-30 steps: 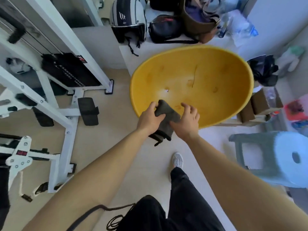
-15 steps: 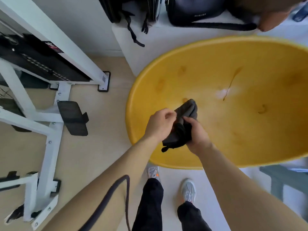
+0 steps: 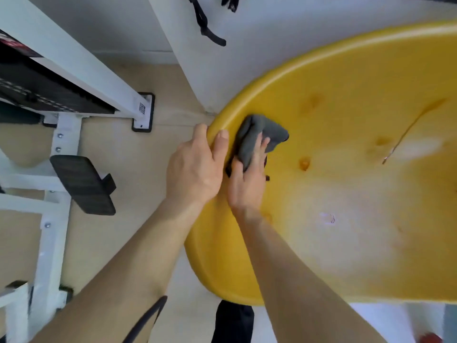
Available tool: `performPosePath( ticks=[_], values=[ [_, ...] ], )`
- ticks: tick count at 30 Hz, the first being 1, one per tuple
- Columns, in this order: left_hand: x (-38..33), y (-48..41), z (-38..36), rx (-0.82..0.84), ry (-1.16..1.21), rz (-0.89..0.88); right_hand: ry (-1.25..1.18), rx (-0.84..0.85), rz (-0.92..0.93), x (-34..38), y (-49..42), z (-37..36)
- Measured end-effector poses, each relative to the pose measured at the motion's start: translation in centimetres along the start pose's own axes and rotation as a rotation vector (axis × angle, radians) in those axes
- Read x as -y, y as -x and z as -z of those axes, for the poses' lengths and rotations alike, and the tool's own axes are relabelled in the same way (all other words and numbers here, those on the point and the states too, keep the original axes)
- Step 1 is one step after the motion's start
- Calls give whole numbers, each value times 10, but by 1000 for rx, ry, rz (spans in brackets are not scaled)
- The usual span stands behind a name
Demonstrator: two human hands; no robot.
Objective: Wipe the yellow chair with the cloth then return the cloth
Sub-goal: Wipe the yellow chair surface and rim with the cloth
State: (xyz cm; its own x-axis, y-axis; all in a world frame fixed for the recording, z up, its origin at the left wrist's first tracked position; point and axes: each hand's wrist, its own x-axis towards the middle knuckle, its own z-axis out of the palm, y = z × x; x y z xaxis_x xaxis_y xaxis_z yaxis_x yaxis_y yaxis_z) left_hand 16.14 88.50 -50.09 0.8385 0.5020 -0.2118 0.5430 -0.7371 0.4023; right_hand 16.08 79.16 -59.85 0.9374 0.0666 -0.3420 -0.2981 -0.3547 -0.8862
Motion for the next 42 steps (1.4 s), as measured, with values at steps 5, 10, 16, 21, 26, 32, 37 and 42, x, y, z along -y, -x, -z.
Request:
performPosePath(
  ticks=[5,10,16,21,26,32,37,42],
  values=[
    [-3,1,0,-24,45,-54,6,219,56,-24,41,6],
    [-4,0,-3,-43,-11,-47,-122,-160,-159,9,-62,-6],
    [-6,3,-1,-79,-41,-43,83,226,-121,-49,85,10],
    [-7,8,-4,-135,-69,-42,-283,109,-38,28,26,5],
    [0,8,-2,-118,127,-17,25,180,111,-5,39,-6],
    [5,20,-5,-121,166,22,74,394,-142,-48,111,35],
    [20,58,-19,-221,320,238,-45,409,150,9,93,18],
    [34,110,-42,-294,459,333,492,550,135,-119,113,71]
  ],
)
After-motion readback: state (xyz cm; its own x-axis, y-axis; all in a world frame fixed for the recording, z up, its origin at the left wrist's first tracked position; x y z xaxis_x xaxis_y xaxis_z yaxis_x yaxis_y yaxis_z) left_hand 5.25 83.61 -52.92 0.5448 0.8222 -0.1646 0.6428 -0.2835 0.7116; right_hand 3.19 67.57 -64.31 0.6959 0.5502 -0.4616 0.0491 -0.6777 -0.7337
